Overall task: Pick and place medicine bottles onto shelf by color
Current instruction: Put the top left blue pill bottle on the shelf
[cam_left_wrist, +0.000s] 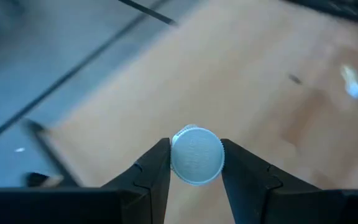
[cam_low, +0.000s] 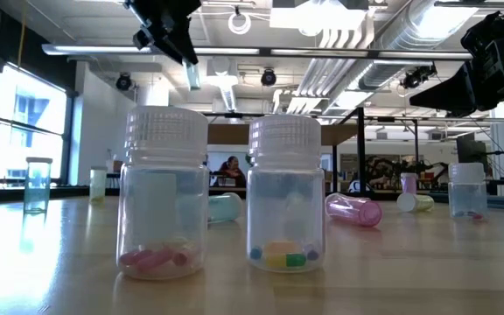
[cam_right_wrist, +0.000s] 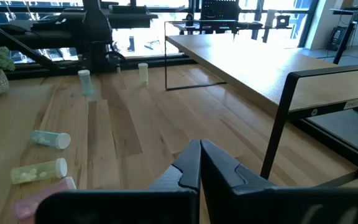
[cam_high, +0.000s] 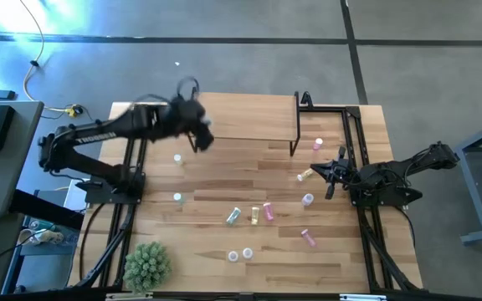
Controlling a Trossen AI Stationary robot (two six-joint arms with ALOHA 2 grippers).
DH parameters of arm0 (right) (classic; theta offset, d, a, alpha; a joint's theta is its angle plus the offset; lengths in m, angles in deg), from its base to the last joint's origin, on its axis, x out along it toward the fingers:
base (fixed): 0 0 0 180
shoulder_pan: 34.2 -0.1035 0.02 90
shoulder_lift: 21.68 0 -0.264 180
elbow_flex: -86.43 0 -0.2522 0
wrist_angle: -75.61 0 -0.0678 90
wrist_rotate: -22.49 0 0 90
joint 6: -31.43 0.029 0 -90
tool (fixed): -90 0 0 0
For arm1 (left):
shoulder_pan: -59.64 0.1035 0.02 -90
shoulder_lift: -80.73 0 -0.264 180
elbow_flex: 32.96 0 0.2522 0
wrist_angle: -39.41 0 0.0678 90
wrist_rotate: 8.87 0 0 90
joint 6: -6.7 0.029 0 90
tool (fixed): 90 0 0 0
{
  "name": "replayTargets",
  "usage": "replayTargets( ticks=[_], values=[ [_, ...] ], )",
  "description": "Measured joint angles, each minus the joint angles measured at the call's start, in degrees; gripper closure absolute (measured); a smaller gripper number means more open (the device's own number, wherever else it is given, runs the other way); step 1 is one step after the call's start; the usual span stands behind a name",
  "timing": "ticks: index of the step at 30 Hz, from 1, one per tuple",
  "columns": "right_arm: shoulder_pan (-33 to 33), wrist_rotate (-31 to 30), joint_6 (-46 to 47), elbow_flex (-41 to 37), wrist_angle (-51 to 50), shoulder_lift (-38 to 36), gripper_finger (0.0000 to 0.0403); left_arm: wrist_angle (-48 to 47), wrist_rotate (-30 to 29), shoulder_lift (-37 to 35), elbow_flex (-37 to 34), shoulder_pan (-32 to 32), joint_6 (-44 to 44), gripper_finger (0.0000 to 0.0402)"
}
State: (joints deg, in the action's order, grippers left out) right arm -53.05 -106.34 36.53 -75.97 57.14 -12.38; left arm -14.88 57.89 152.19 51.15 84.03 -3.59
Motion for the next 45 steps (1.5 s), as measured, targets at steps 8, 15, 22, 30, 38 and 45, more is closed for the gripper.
replayTargets(
  ticks=[8,15,22,30,38,45],
  values=[
    [0.0,0.0,0.0,0.0,0.0,0.0,0.0403,-0.1,7.1,1.9,5.9,17.2,4.5,0.0284],
    [0.0,0.0,0.0,0.0,0.0,0.0,0.0403,-2.1,16.4,9.5,9.7,23.5,3.4,0.0284],
    [0.0,0.0,0.0,0.0,0.0,0.0,0.0403,-6.8,16.9,16.4,15.8,23.6,3.0,0.0284],
    [0.0,0.0,0.0,0.0,0.0,0.0,0.0403,-8.3,16.9,19.8,16.0,23.6,1.4,0.0284],
    [0.0,0.0,0.0,0.0,0.0,0.0,0.0403,-9.5,16.7,22.2,16.0,23.6,0.0,0.0284],
    [0.0,0.0,0.0,0.0,0.0,0.0,0.0403,-9.4,16.5,22.7,16.0,23.6,-0.3,0.0284]
  ],
)
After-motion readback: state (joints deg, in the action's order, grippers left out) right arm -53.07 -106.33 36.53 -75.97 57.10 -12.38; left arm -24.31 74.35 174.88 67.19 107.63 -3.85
